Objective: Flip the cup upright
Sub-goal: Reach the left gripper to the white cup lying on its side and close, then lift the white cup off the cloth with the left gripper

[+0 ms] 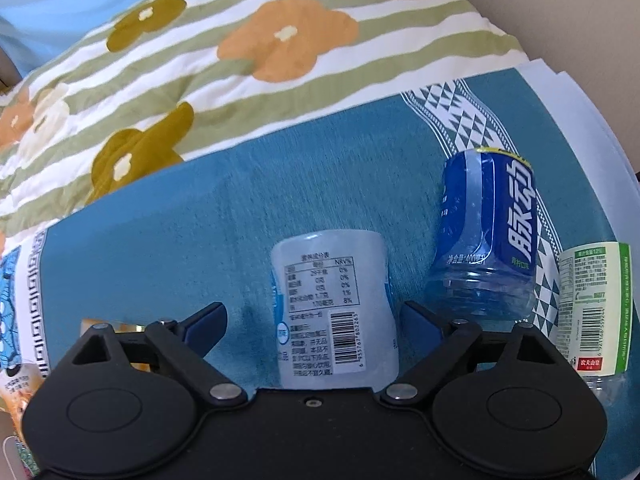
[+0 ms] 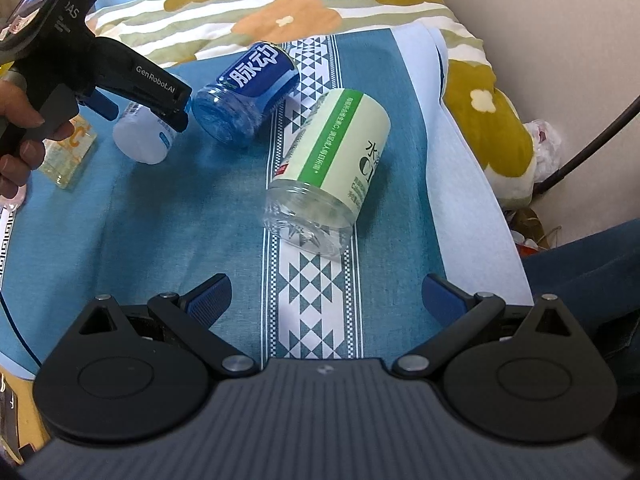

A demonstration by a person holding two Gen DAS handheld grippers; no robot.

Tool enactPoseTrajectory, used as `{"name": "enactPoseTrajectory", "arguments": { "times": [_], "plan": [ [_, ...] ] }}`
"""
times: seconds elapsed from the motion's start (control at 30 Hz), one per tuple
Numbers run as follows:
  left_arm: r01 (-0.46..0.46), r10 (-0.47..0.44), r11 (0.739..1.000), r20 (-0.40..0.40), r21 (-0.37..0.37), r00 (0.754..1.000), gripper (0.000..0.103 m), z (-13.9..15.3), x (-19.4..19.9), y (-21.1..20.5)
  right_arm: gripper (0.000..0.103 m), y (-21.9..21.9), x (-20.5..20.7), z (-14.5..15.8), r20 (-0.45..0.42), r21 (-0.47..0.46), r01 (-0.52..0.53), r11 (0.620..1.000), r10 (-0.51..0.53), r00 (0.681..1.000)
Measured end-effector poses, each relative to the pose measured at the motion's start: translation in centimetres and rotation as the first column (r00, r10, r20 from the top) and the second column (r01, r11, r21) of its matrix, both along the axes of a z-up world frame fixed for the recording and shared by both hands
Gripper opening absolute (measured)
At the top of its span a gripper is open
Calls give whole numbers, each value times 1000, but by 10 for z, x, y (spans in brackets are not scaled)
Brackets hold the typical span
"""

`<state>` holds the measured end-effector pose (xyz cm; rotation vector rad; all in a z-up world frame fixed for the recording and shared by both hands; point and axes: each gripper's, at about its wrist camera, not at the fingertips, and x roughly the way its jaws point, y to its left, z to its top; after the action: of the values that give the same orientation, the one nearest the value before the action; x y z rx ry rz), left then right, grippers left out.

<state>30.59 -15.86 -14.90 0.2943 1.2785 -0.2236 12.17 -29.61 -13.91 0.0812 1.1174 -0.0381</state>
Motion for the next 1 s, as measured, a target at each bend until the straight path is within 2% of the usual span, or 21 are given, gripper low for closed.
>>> {"name": "enactPoseTrajectory", "arguments": {
  "times": [0.1,0.17,0.63,1.0],
  "plan": [
    [-6,5,1000,-24,-22,1000,81,-4,1,1,103,0,1,-1,-2,1,0,1000,0,1000],
    [-9,8,999,-42,-33,999,66,-7,1,2,103,-1,1,-1,-3,0,0,1000,0,1000],
    [-25,23,998,-33,-60,999,65,9,-16,17,103,5,0,6,15,-2,-14,1000,14,1000],
    [-88,91,990,19,-106,996,65,46,-67,46,103,28,-13,27,64,-11,-65,998,66,996]
  ]
}}
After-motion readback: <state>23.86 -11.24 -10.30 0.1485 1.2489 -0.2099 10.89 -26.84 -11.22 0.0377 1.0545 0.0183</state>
